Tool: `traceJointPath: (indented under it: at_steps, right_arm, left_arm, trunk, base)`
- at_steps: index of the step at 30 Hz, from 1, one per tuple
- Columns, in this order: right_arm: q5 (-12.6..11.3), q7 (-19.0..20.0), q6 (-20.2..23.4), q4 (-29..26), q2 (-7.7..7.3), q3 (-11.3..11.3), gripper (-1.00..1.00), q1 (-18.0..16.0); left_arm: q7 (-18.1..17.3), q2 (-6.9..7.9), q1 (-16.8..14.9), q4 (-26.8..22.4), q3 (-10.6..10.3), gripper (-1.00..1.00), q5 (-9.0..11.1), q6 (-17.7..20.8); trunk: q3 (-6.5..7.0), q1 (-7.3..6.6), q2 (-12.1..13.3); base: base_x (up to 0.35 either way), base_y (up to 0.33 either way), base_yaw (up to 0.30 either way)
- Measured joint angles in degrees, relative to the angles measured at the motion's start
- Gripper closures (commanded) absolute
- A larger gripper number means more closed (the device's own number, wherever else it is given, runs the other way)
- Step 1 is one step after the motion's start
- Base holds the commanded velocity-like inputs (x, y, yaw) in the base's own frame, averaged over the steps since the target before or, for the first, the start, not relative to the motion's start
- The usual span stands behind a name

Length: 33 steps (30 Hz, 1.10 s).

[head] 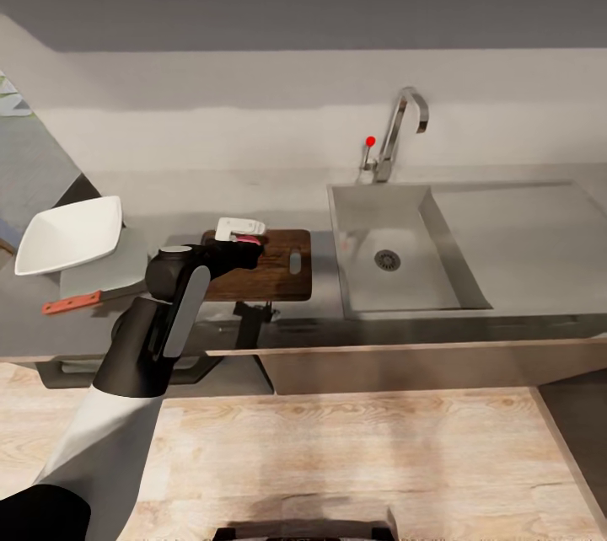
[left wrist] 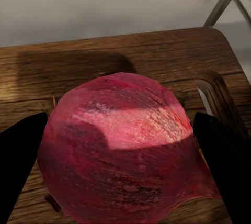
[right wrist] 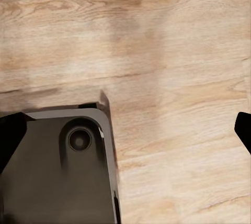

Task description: In the kitchen, take the Vidalia onion out of the sink, dice it on the chopping board with the paring knife, put the diced onion into the bowl on the countertop, then place both the paring knife and the chopping board into the sink.

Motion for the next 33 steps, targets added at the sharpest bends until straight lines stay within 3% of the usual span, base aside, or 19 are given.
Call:
traceJointPath:
  at_steps: [11,33]
  right_arm:
    - [0.00,0.00,0.00,0.00,0.01,0.00,-1.00,0.00]
    - [0.00,-0.01,-0.04,0.00,0.02,0.01,-1.00,0.00]
  left_arm:
    - [0.00,0.00,0.00,0.00,0.00,1.00,0.01,0.00]
    - [0.00,0.02,-0.02,0.00,0.00,1.00,-0.09,0.00]
  trunk:
    - [-0.88,0.00,0.00]
    - [-0.95,0.00,0.00]
  base:
    - [0.001,0.000,0.000]
    - [0.040,0.017,0.000]
